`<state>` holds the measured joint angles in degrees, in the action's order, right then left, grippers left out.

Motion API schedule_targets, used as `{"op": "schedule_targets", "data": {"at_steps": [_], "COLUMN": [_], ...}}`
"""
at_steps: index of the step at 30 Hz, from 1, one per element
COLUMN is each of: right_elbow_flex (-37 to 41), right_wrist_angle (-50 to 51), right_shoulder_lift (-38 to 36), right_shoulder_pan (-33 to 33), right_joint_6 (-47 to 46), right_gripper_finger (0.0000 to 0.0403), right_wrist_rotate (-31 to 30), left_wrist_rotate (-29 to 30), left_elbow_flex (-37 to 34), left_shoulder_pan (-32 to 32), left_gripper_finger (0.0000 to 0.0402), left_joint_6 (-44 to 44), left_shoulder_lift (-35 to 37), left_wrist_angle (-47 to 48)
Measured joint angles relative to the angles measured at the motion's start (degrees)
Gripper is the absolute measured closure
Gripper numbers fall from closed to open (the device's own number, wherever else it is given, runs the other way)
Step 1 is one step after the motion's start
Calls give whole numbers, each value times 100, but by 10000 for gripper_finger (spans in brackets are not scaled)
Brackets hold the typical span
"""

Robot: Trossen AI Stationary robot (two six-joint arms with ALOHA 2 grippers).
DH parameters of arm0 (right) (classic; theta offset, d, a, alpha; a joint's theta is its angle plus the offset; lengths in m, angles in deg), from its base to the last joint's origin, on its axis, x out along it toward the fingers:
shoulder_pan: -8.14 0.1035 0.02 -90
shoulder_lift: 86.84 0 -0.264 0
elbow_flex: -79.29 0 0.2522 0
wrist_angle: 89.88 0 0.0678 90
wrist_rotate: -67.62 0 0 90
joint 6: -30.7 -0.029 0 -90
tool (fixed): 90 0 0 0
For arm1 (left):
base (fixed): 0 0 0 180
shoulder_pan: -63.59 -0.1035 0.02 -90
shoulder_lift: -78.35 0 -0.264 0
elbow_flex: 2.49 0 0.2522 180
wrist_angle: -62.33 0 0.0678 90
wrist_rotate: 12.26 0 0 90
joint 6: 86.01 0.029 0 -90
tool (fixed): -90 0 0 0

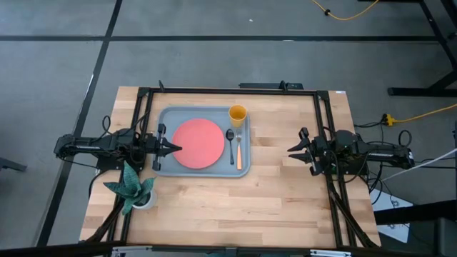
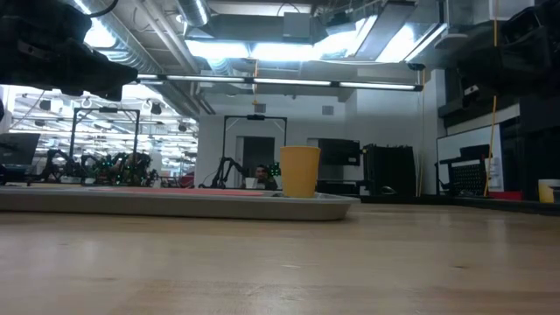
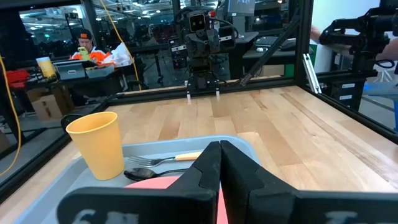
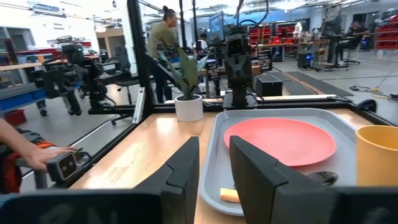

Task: Pick and place plate/cup/fork/spoon on tray
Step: Return to Home Position

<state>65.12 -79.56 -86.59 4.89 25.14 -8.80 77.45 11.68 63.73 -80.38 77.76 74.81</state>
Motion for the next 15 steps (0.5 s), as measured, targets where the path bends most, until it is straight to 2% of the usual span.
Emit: {"op": "schedule_targets", "data": {"at_steps": [15], "right_elbow_flex": [-1], "right_wrist_angle": [0], "right_shoulder_lift": [0], "right_shoulder_pan": [81], "right_joint_6": [0], "right_gripper_finger": [309], "right_wrist_rotate": [0], "left_wrist_rotate": [1], "left_elbow_flex": [-1], "left_shoulder_pan": [2], "left_gripper_finger": [401], "left_joint_6": [0], "left_shoulder_lift": [-1], "left_wrist_angle": [0]}}
